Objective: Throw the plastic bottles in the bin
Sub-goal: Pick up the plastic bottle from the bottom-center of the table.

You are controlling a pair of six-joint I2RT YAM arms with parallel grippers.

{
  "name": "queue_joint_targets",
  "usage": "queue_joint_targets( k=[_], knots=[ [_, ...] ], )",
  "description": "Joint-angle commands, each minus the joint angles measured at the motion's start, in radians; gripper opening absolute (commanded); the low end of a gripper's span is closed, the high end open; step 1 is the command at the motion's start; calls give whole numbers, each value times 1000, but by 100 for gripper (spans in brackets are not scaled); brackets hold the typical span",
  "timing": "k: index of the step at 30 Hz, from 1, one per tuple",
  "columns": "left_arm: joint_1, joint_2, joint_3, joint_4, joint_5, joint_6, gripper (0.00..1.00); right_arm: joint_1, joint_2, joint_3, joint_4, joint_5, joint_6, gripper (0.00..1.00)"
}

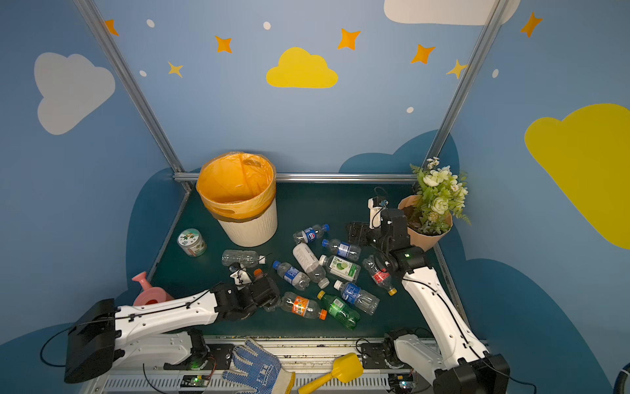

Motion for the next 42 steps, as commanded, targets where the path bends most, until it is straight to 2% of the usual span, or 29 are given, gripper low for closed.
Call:
queue_joint_targets(
  k=[1,6,15,22,26,35,42],
  knots=[
    [-2,-8,-5,21,27,-67,100,-12,-22,-18,-5,-16,-5,92],
    [8,-3,-27,84,-6,3,100,-28,-28,-38,-3,-33,7,92],
    [105,81,-51,203,135,104,99,-43,-42,-44,-9,-40,21,92],
    [136,156,-28,216,180,153,96,-47,-38,-49,-10,-51,38,92],
    [141,182,-29,241,195,163,89,-50,-37,-50,-12,-55,42,92],
    [142,130,-42,224,194,172,61,-53,-33,-44,-14,-61,44,92],
    [119,60,49,117,121,256,59,-53,-31,-43,-14,-67,44,92]
  ],
)
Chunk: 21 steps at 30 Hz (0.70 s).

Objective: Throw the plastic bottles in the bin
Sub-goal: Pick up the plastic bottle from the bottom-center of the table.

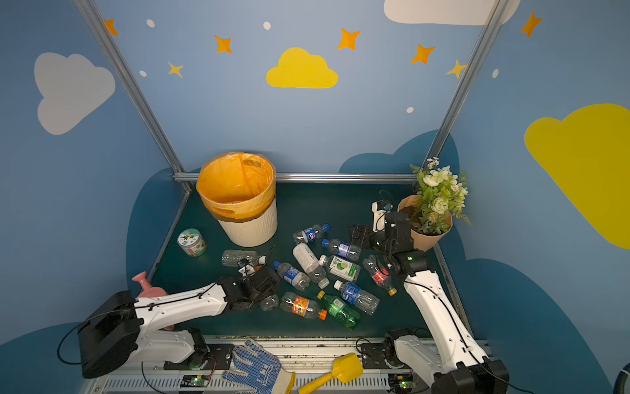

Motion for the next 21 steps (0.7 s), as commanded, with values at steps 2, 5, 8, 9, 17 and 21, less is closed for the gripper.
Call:
queue_joint_targets(
  k=[2,5,8,9,17,21],
  knots=[
    [-34,-55,95,-116,-99,73,59,-4,-3,-5,-7,-10,3,92],
    [-74,-100,147,-168,-191,108,59,-5,-1,-4,-3,-10,4,92],
    [-113,-162,189,-189,-285,154,58,-4,-1,-2,0,-10,3,92],
    [-126,-186,201,-188,-315,179,58,-4,-1,-1,2,-12,2,92],
    [-288,-334,341,61,-666,777,51,-6,3,-9,9,-12,5,92],
    [-320,-346,392,476,-708,1340,51,-5,9,-9,14,-19,12,92]
  ],
)
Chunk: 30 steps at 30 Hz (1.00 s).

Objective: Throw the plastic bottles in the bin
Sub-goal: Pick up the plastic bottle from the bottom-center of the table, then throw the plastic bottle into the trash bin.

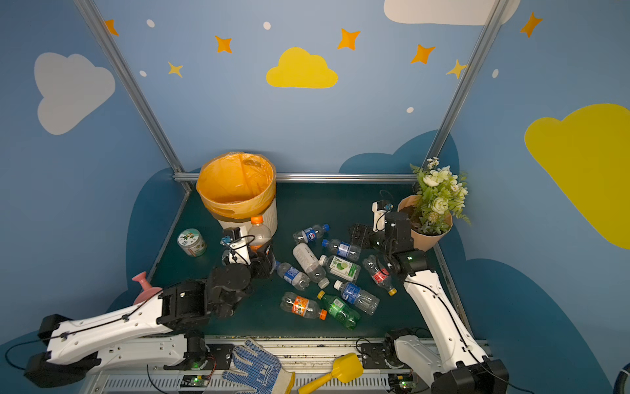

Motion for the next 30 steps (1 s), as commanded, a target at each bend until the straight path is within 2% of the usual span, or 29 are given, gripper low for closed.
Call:
queue_joint_targets(
  k=[1,3,4,6,9,13,15,18,20,21,24,26,28,30],
  knots=[
    [-6,-10,39,428,-83,625,52,-4,5,-9,11,-14,5,92],
    [9,-5,73,562,-2,807,52,-4,2,-8,9,-9,5,92],
    [27,5,107,574,40,865,52,-4,-1,-8,8,-6,5,92],
    [92,23,189,522,122,889,53,-5,-7,-9,4,0,3,92],
    [245,60,315,385,241,807,53,-5,-17,-11,-4,8,1,92],
    [493,121,374,337,390,650,56,-6,-35,-19,-9,16,3,92],
    [621,181,432,211,486,532,59,-5,-43,-19,-13,19,3,92],
    [794,316,554,-35,642,337,65,-5,-52,-20,-16,17,4,92],
    [867,408,625,-159,737,273,78,-6,-55,-20,-20,12,5,92],
    [892,456,670,-230,763,244,86,-7,-59,-20,-25,12,4,92],
    [927,568,831,-450,786,208,97,-7,-77,-20,-39,19,-4,92],
    [927,569,892,-496,780,209,100,-8,-93,-21,-50,32,-15,92],
    [909,500,863,-406,744,228,100,-12,-105,-20,-56,42,-23,92],
    [861,381,773,-241,705,289,100,-14,-110,-20,-59,46,-29,92]
  ],
)
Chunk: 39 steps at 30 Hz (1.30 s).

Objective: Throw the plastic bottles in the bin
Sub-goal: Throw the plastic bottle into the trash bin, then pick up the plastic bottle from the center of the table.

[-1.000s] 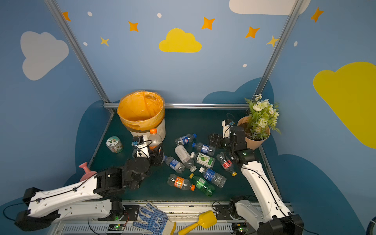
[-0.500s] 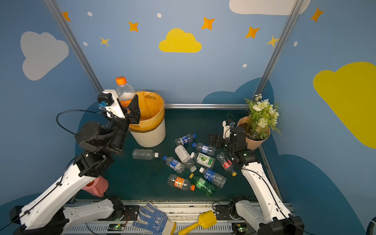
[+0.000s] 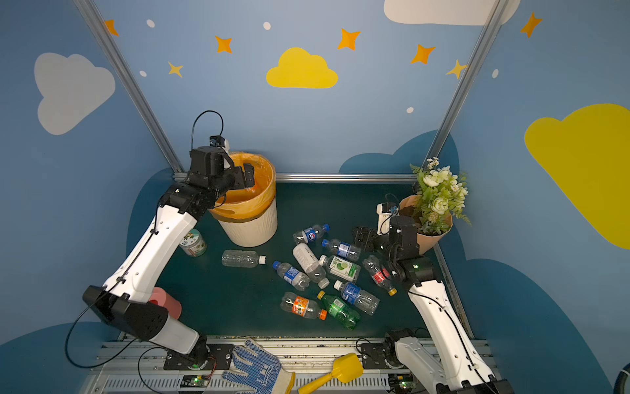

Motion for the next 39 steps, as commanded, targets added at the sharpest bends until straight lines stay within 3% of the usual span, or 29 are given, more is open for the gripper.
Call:
queue_joint_targets(
  k=[1,6,13,21,30,39],
  knots=[
    [-79,-227,-40,182,-49,56,100,-8,-16,-8,-25,24,-22,92],
    [-206,-302,19,138,-120,122,100,-12,7,-8,-17,5,-9,92],
    [-402,-453,-247,322,-209,186,100,-12,9,1,-38,31,-19,92],
    [-619,-461,-404,383,-362,208,100,-15,29,1,-78,47,-33,92],
    [-660,-370,-566,315,-337,-71,100,-27,101,-2,-120,55,1,92],
    [-652,-319,-693,277,-340,-392,100,-30,162,-22,-104,-76,-4,92]
  ],
)
